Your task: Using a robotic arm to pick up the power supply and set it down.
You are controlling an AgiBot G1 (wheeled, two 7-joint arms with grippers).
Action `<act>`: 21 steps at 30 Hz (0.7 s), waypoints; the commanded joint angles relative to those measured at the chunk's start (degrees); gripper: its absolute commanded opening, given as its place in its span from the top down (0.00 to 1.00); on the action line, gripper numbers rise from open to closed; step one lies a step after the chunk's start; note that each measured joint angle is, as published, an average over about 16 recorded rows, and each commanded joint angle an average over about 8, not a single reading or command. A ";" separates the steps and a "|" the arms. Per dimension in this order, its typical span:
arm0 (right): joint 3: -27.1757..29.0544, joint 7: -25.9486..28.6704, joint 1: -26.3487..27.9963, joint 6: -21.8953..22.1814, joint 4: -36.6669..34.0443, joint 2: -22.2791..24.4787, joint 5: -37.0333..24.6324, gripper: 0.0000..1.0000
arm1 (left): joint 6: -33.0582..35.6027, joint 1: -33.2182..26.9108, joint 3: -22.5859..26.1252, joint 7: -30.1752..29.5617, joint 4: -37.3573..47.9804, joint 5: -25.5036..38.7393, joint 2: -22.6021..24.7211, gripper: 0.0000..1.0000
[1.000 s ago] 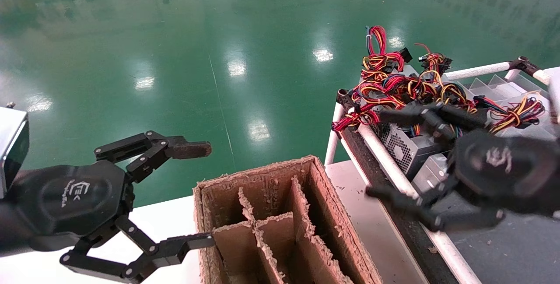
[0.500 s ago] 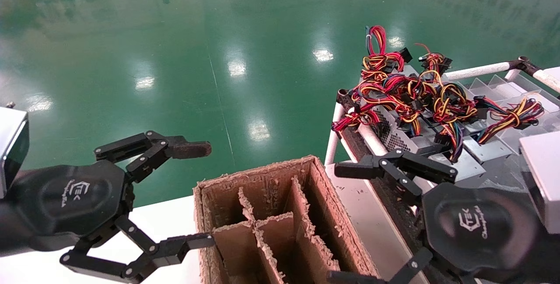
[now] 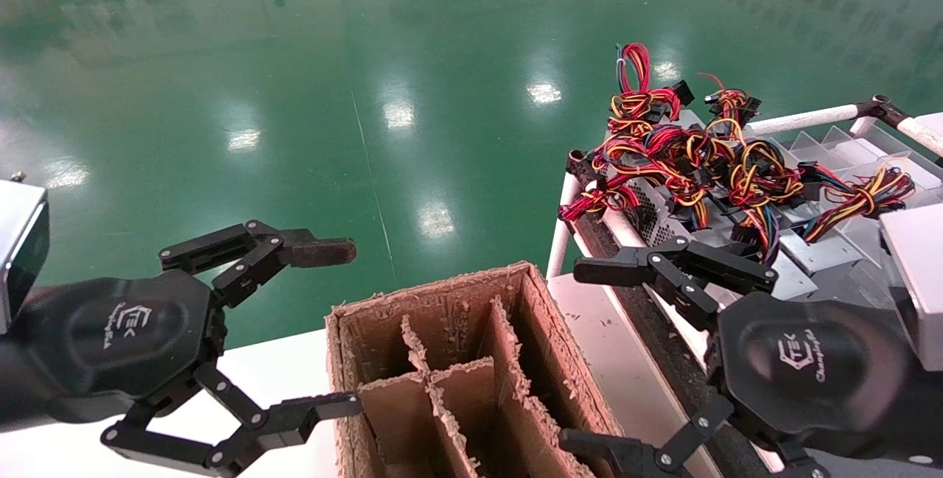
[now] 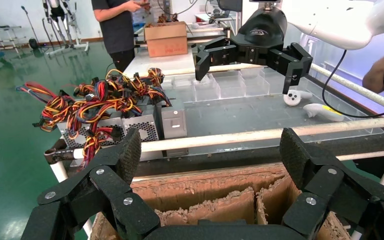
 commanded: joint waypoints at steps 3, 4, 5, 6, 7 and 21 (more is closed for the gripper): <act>-0.01 -0.06 0.14 -0.02 -0.26 0.01 -0.12 0.00 | 0.00 0.00 0.00 0.00 0.00 0.00 0.00 0.00; -0.01 -0.07 0.16 -0.03 -0.30 0.01 -0.14 0.00 | 0.00 0.00 0.00 0.00 0.00 0.00 0.00 0.00; -0.02 -0.07 0.18 -0.03 -0.35 0.02 -0.15 0.00 | 0.00 0.00 0.00 0.00 0.00 0.00 0.00 0.00; -0.02 -0.08 0.20 -0.03 -0.38 0.02 -0.16 0.00 | 0.00 0.00 0.00 0.00 0.00 0.00 0.00 0.00; -0.02 -0.08 0.22 -0.04 -0.42 0.02 -0.17 0.00 | 0.00 0.00 0.00 0.00 0.00 0.00 0.00 0.00; -0.07 -0.14 0.38 -0.09 -0.70 0.04 -0.25 0.00 | 0.00 0.00 0.00 0.00 0.00 0.00 0.00 0.00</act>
